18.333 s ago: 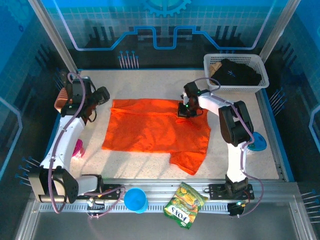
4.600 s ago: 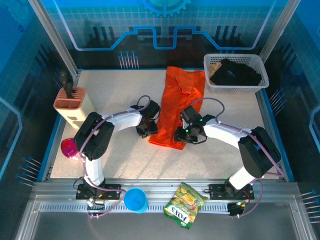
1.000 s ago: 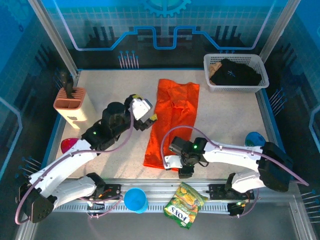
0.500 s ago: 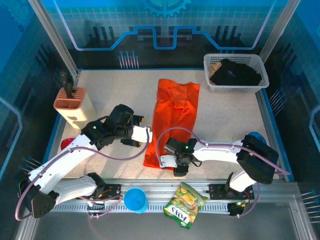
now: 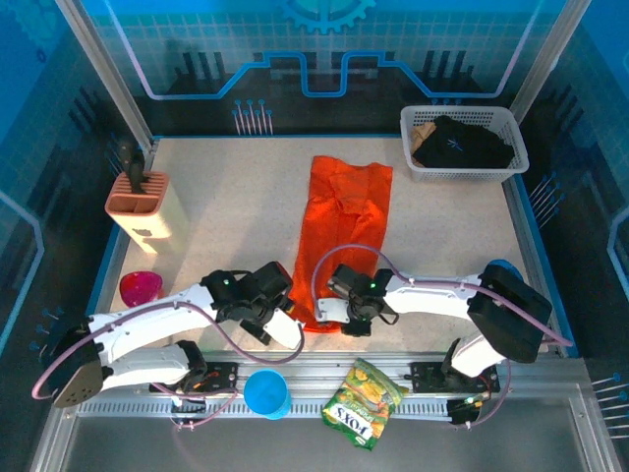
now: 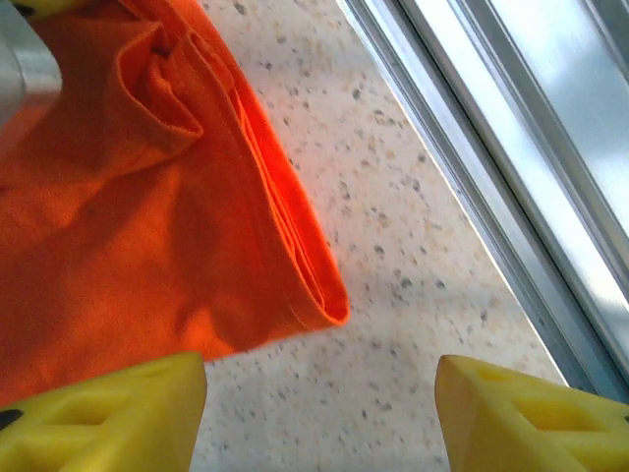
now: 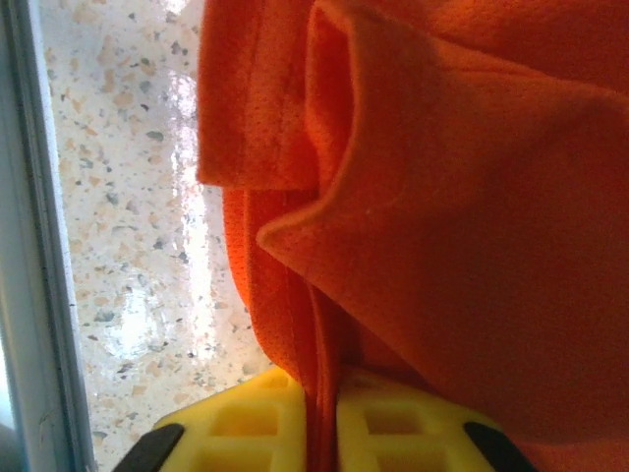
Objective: Fold and stack the t-shirts
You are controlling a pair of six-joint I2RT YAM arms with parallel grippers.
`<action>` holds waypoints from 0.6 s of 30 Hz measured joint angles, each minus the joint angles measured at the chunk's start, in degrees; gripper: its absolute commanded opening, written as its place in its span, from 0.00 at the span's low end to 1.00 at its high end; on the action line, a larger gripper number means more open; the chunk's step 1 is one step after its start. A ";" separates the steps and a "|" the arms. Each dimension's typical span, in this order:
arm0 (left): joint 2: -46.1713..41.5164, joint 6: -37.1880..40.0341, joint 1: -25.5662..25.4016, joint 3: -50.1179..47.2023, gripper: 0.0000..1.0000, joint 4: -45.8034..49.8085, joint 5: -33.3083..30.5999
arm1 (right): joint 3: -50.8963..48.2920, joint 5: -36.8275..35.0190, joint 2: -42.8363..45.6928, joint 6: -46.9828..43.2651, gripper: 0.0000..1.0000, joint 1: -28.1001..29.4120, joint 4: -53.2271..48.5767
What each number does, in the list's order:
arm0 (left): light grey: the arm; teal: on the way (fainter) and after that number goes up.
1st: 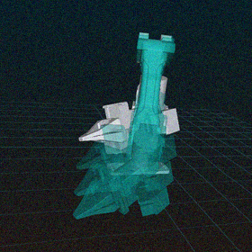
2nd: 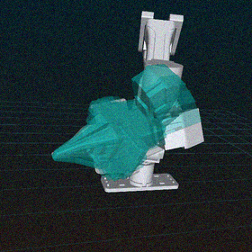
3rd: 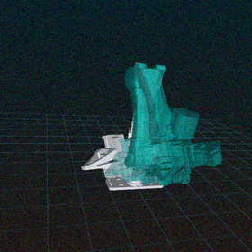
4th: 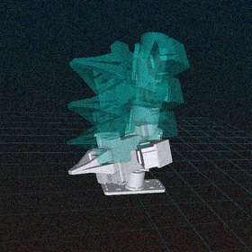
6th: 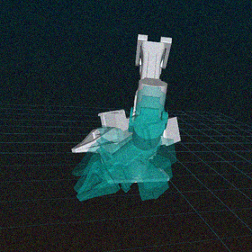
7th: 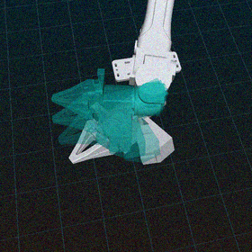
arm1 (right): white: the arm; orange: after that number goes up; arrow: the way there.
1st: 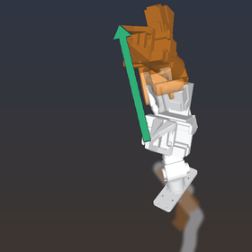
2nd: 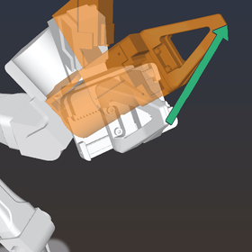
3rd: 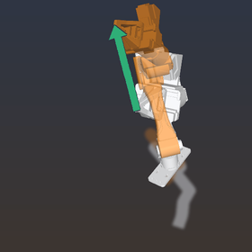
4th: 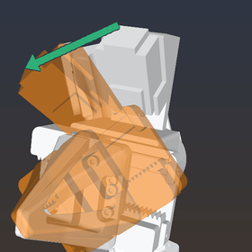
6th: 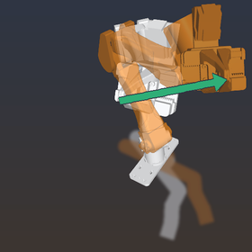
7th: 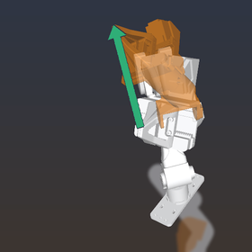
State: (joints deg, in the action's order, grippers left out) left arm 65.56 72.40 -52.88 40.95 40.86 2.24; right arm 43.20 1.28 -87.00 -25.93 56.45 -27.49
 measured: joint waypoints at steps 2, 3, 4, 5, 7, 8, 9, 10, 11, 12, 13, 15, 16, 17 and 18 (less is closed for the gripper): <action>0.94 -0.28 -0.02 -0.61 0.55 -3.02 1.20 | -0.02 -0.13 0.11 0.00 0.02 -0.02 0.07; 1.31 -0.33 -0.02 -1.16 0.53 -4.85 1.66 | -0.02 -0.22 0.15 0.07 0.00 -0.02 0.07; 1.62 -0.39 -0.02 -1.73 0.52 -6.40 1.99 | -0.02 -0.26 0.15 -0.07 0.00 -0.02 0.09; 1.99 -0.42 -0.02 -2.16 0.51 -7.56 2.32 | -0.02 -0.26 0.15 -0.04 0.00 -0.02 0.09; 3.04 -0.44 -0.02 -2.93 0.48 -9.68 2.84 | -0.02 -0.28 0.15 -0.04 0.00 -0.02 0.07; 3.50 -0.39 -0.02 -3.19 0.47 -10.29 3.06 | -0.02 -0.26 0.15 -0.04 0.00 -0.02 0.09; 4.00 -0.39 -0.02 -3.58 0.46 -11.23 3.21 | -0.02 -0.26 0.15 -0.04 0.00 -0.02 0.07; 4.37 -0.35 0.00 -3.93 0.45 -11.82 3.28 | -0.02 -0.26 0.15 -0.04 0.00 -0.02 0.07; 4.61 -0.35 0.00 -4.20 0.45 -12.26 3.30 | -0.02 -0.26 0.15 -0.04 0.00 -0.02 0.07; 4.90 -0.37 0.20 -4.44 0.45 -12.74 3.41 | -0.02 -0.26 0.15 -0.02 0.00 -0.02 0.07; 5.16 -0.39 0.37 -4.50 0.45 -13.03 3.54 | -0.02 -0.26 0.15 -0.02 0.00 -0.02 0.07; 5.57 -0.37 1.05 -4.50 0.45 -13.81 3.65 | -0.02 -0.26 0.15 -0.02 0.00 -0.02 0.07; 5.81 -0.31 1.44 -4.50 0.45 -14.12 3.65 | -0.02 -0.26 0.15 -0.02 0.00 -0.04 0.07; 6.05 -0.24 1.75 -4.50 0.46 -14.23 3.65 | -0.02 -0.24 0.15 -0.02 0.00 -0.07 0.07; 6.40 -0.20 2.03 -4.50 0.47 -14.27 3.63 | -0.02 -0.24 0.15 -0.02 0.00 -0.07 0.09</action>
State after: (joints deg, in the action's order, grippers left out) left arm 71.96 72.20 -50.85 36.45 26.59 5.87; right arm 43.18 1.04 -86.85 -25.96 56.38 -27.40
